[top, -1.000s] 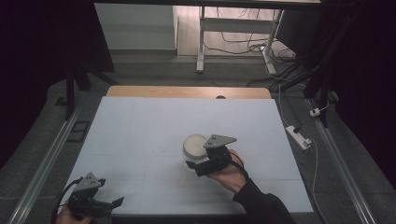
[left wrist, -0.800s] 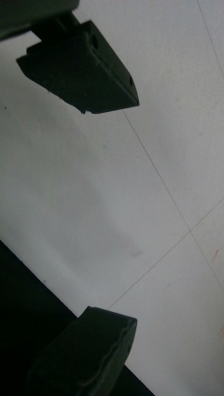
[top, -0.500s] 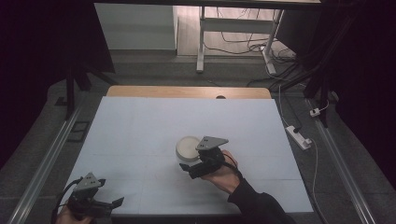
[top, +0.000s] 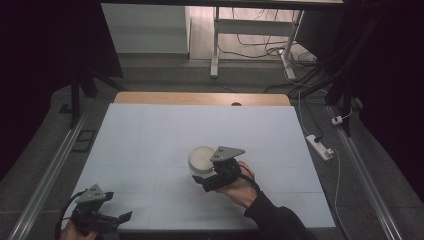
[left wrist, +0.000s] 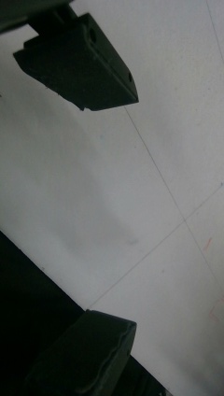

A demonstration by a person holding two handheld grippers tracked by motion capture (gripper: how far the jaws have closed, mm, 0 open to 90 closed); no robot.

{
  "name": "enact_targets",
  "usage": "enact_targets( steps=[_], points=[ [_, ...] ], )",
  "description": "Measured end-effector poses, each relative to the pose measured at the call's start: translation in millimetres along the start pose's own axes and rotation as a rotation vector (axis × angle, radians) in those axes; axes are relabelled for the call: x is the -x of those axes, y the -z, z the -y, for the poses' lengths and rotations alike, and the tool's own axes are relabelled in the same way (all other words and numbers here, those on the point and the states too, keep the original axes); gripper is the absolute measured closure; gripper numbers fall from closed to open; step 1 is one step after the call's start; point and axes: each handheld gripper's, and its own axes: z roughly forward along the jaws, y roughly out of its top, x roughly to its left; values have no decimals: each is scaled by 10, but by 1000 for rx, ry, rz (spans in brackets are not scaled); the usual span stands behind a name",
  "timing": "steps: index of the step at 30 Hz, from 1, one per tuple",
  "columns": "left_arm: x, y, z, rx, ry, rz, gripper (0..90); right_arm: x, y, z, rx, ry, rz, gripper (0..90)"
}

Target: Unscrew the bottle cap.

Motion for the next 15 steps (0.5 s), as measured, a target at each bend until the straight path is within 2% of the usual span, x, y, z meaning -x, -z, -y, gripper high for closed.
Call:
enact_targets(
  steps=[2,6,11,15],
  points=[
    [-2,3,-6,14,2,19,0,-2,2,-1,1,1,-2,66],
    [0,-6,-19,20,3,31,0,-4,7,-2,2,2,-2,66],
    [35,-23,-63,22,-36,30,0,-9,15,-5,2,2,-4,66],
    [57,-17,-120,42,-60,37,0,-14,20,-8,4,6,-6,66]
  ],
)
